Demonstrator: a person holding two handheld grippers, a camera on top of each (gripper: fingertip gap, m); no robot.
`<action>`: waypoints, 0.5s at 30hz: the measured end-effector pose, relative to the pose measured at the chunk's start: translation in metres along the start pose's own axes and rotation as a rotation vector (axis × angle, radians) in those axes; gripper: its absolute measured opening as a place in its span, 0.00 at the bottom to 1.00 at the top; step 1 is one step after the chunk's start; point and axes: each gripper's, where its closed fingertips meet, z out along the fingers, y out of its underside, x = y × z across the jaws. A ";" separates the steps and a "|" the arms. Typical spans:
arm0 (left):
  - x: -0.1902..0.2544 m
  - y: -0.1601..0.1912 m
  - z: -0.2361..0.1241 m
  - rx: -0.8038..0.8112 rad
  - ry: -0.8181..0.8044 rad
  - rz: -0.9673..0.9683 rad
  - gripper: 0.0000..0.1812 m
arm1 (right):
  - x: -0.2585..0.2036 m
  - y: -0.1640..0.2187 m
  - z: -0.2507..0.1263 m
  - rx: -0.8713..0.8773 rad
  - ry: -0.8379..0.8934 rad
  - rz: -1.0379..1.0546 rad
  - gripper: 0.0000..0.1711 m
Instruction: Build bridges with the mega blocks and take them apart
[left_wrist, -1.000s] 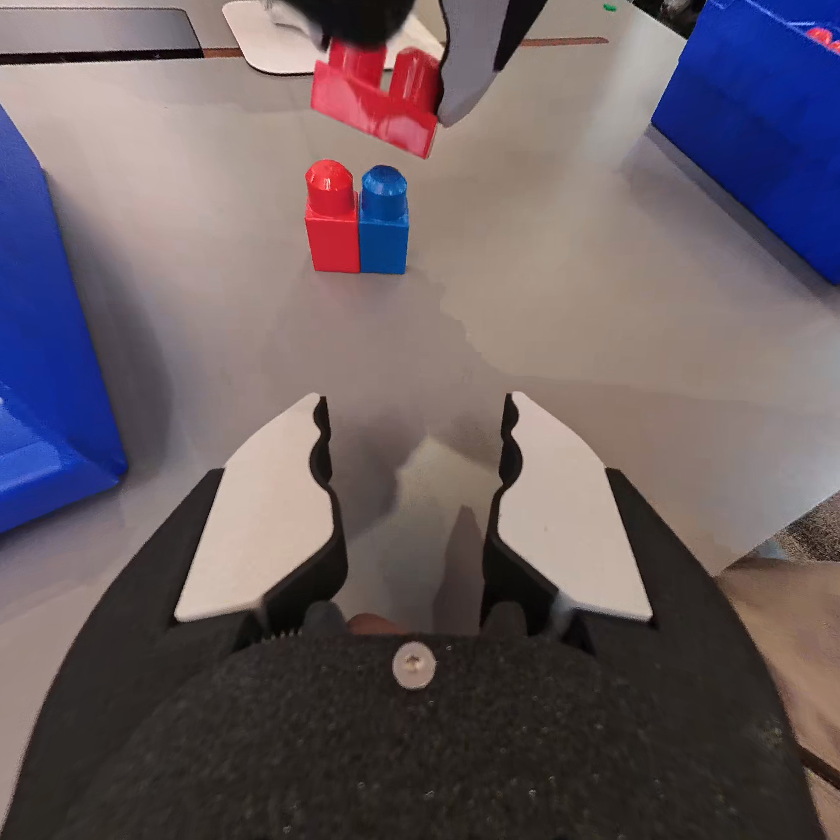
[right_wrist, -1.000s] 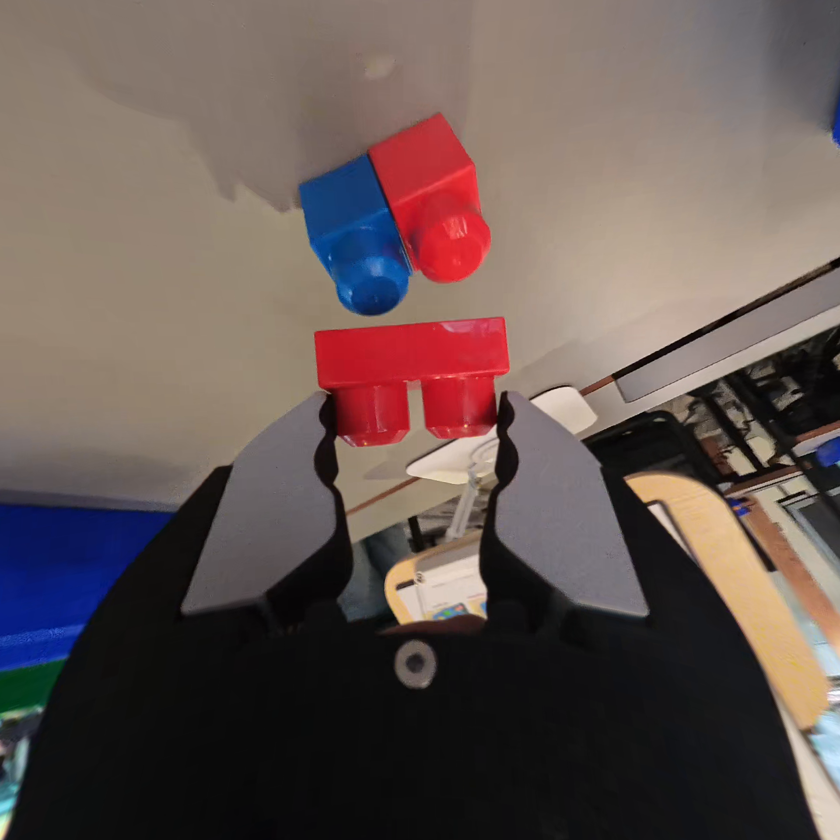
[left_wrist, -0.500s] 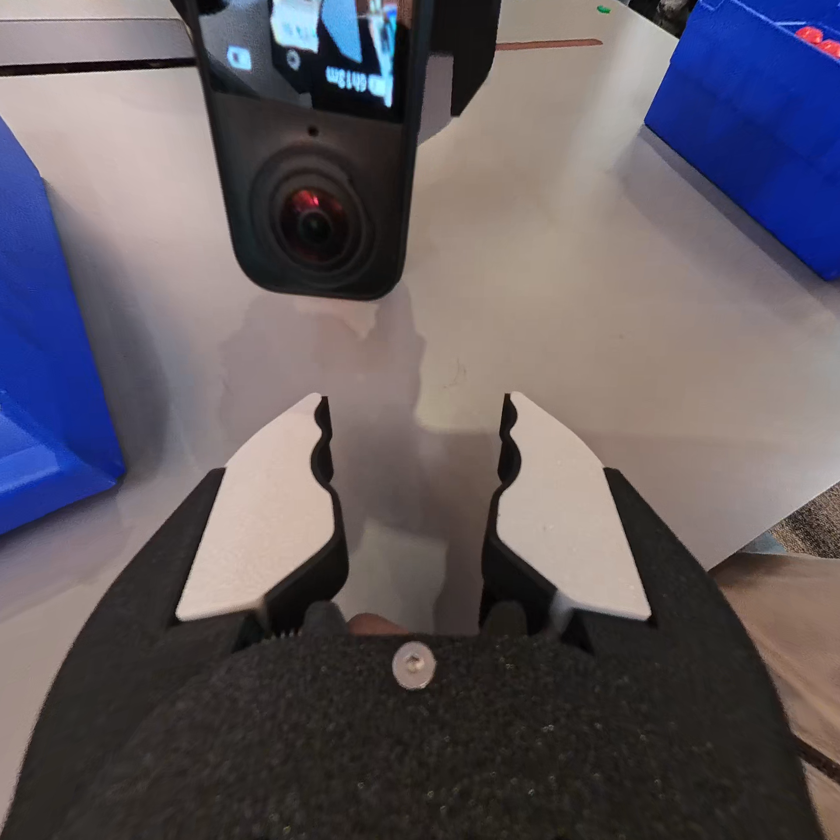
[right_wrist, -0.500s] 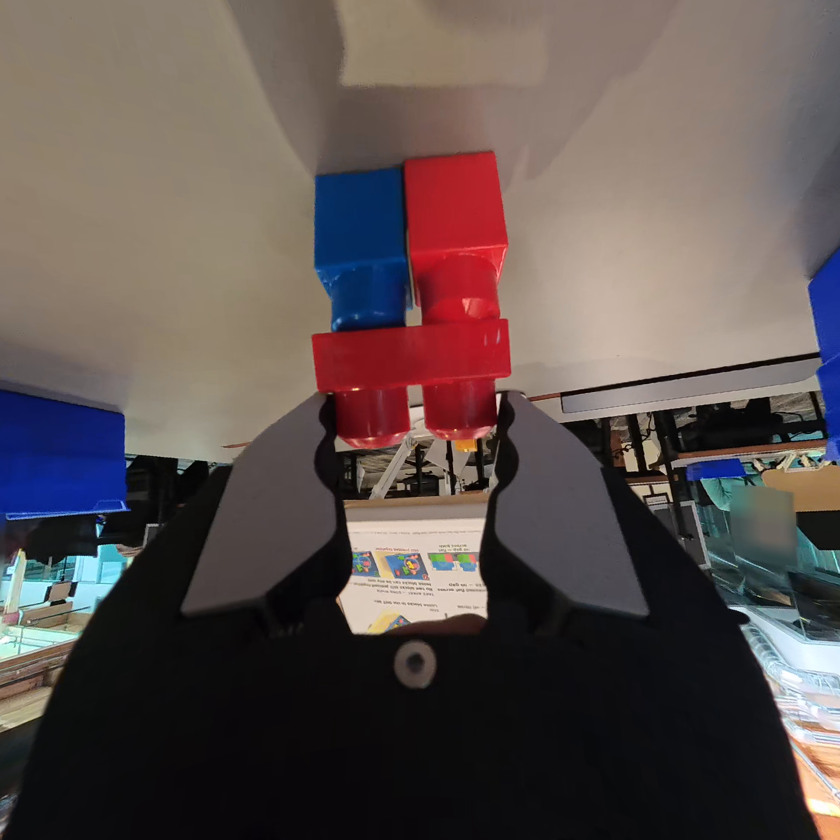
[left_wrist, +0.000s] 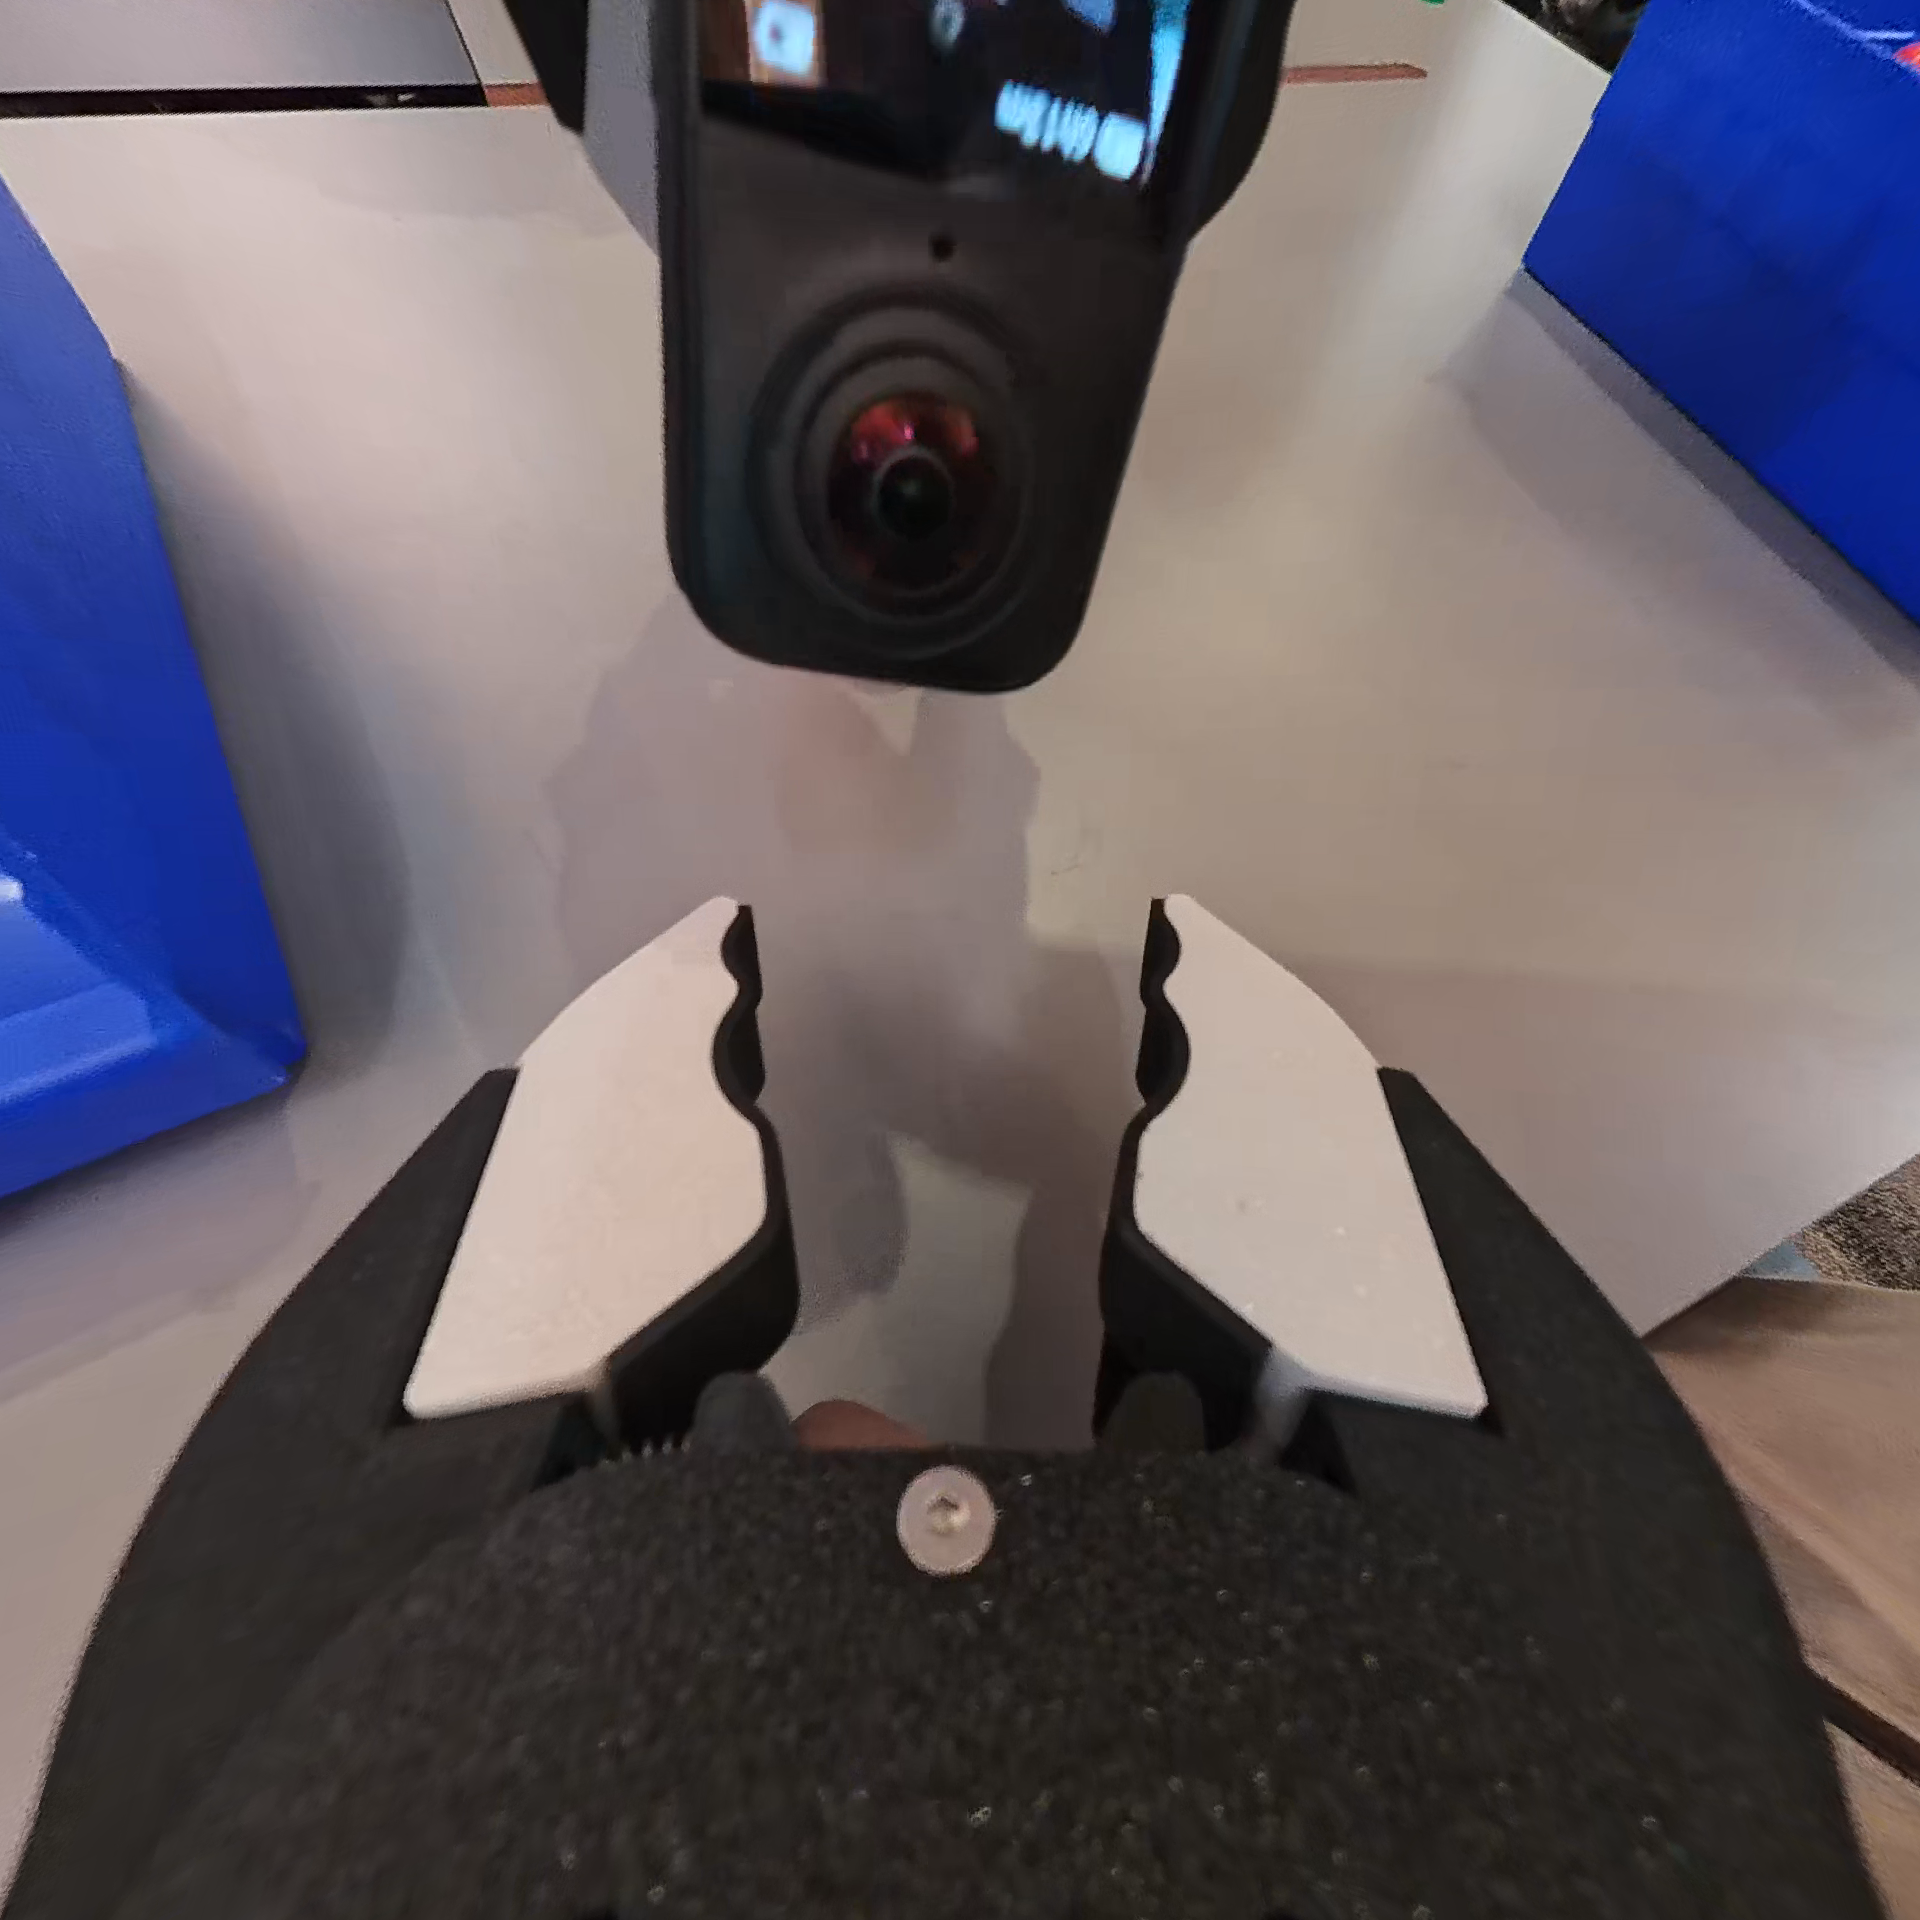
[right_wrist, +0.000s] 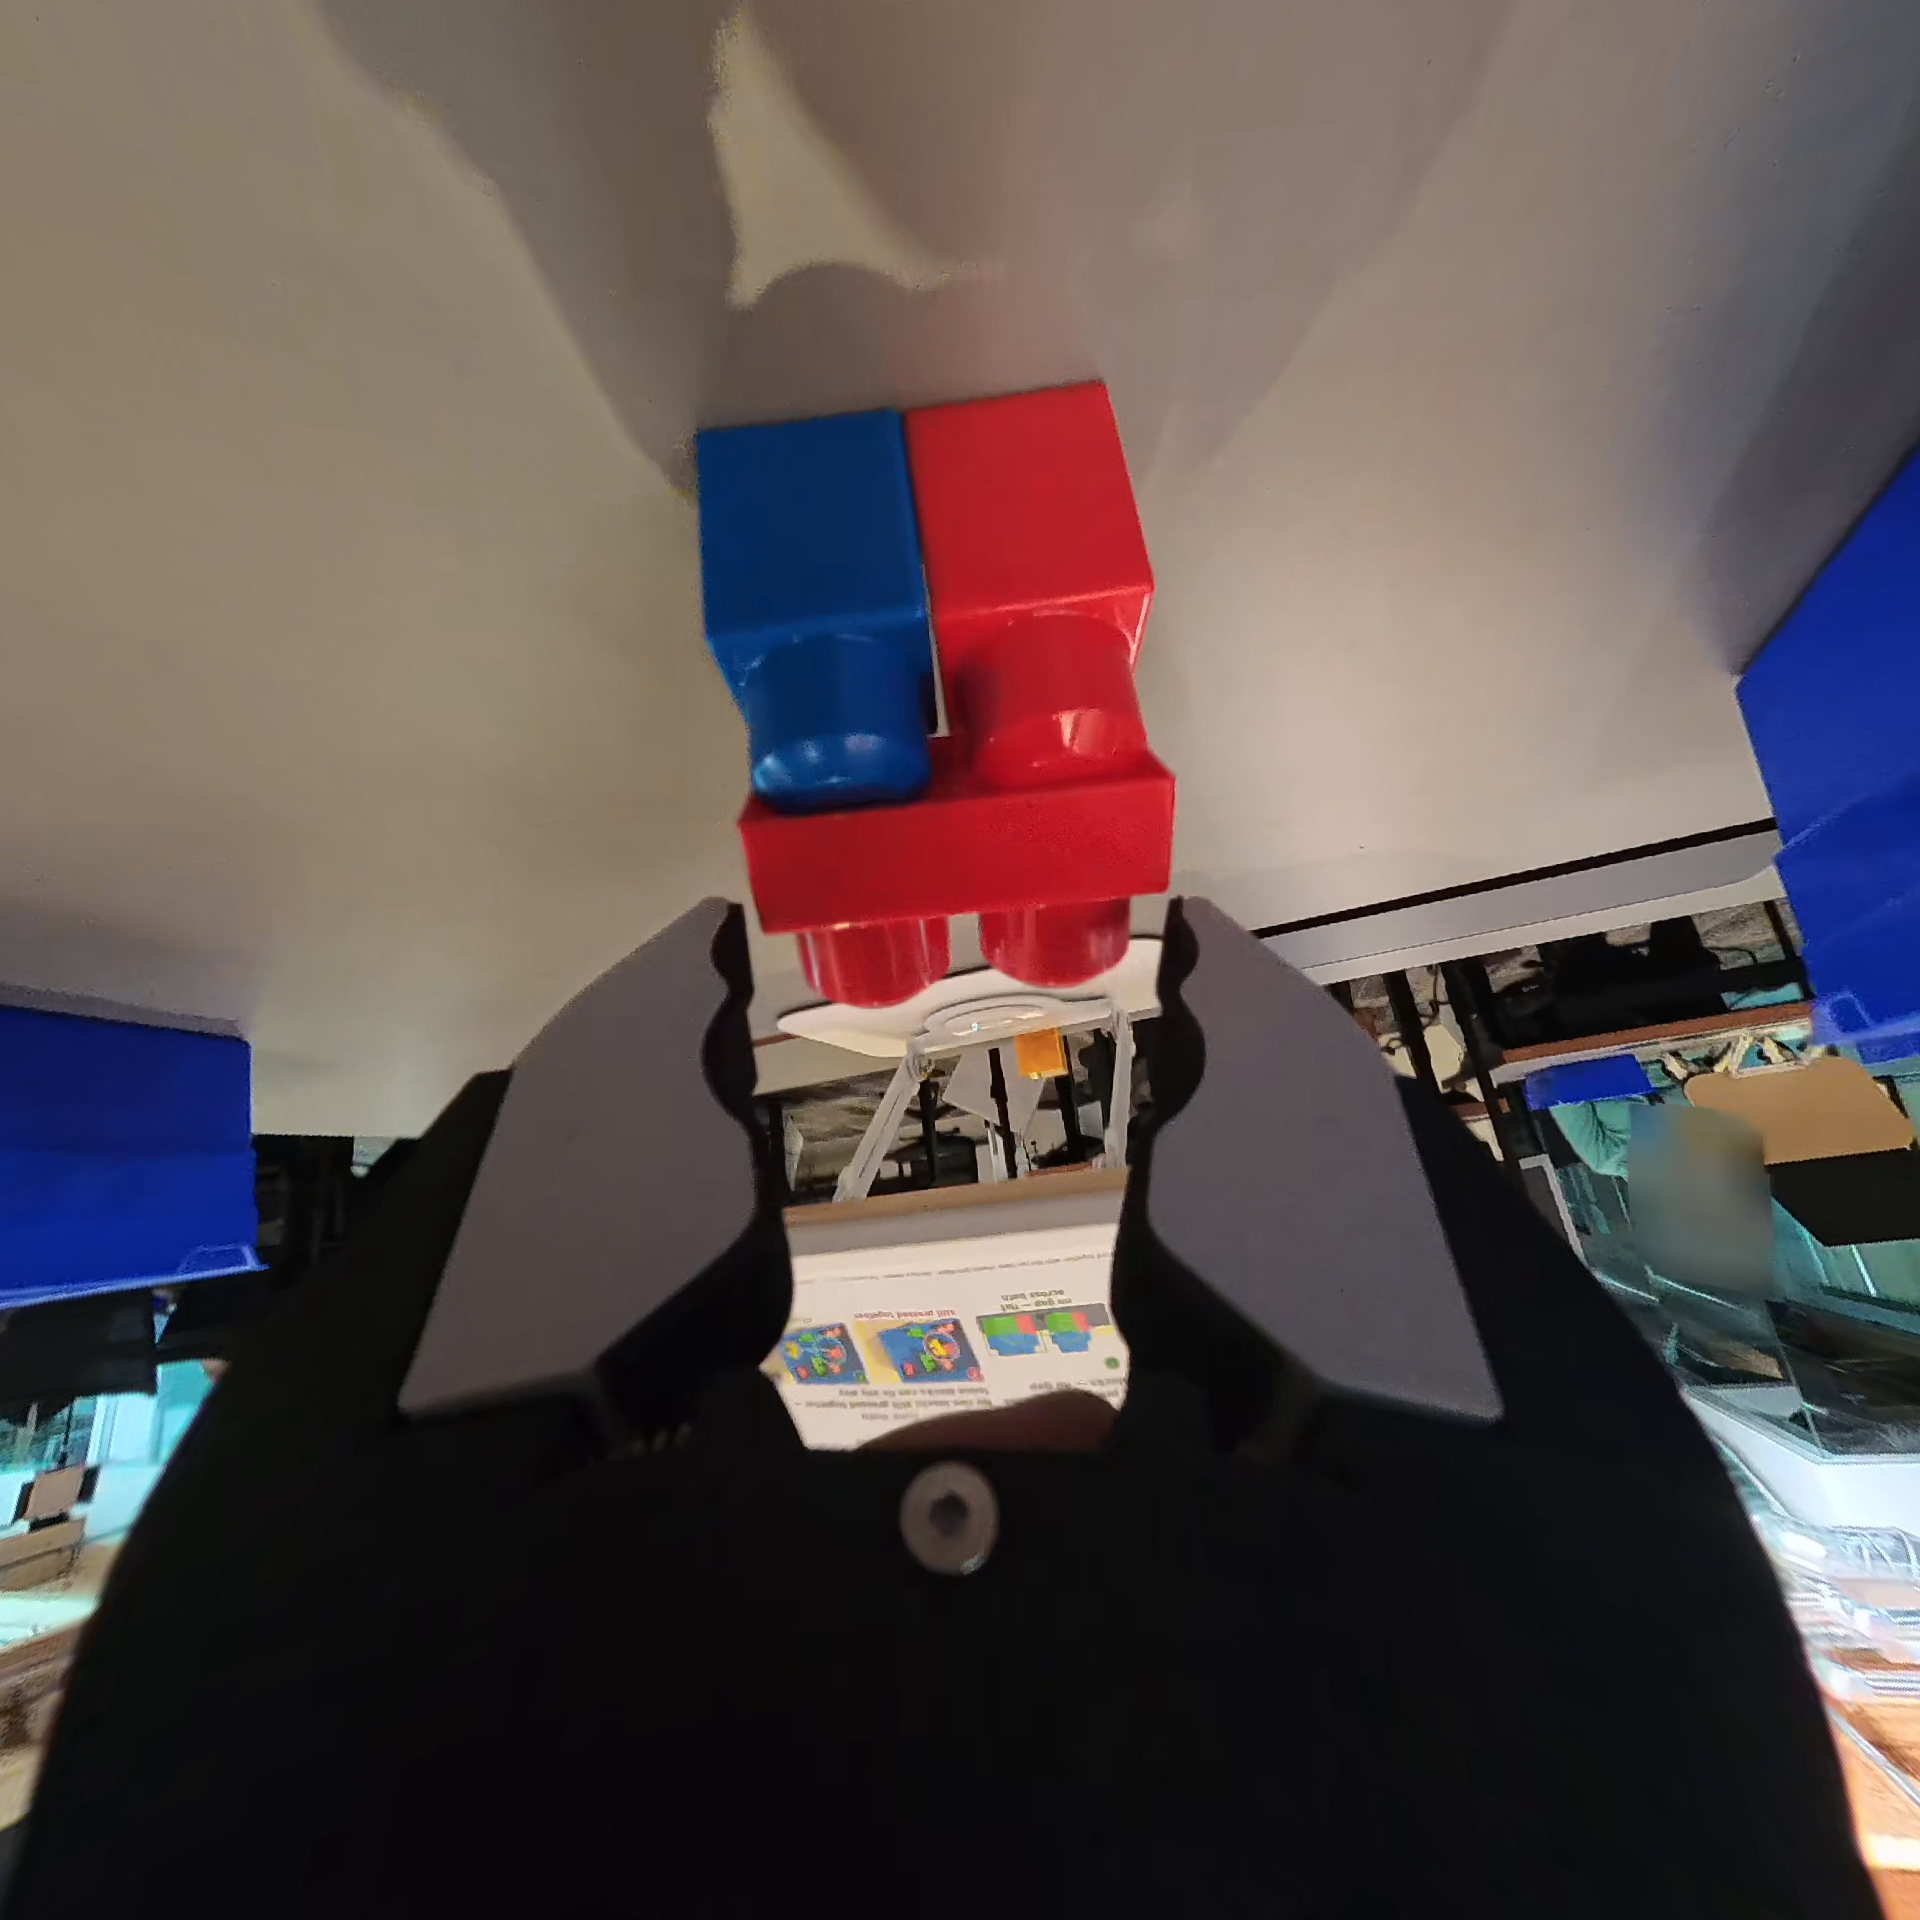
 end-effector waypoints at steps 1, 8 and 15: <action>-0.001 0.000 0.000 -0.001 -0.003 -0.003 0.39 | -0.001 0.000 -0.002 0.012 0.000 0.010 0.44; -0.008 0.001 0.000 -0.002 -0.010 -0.020 0.39 | 0.003 0.001 -0.025 0.126 0.036 0.110 0.41; -0.005 -0.004 -0.002 0.025 0.004 -0.020 0.39 | 0.000 0.091 -0.063 0.291 0.258 0.709 0.43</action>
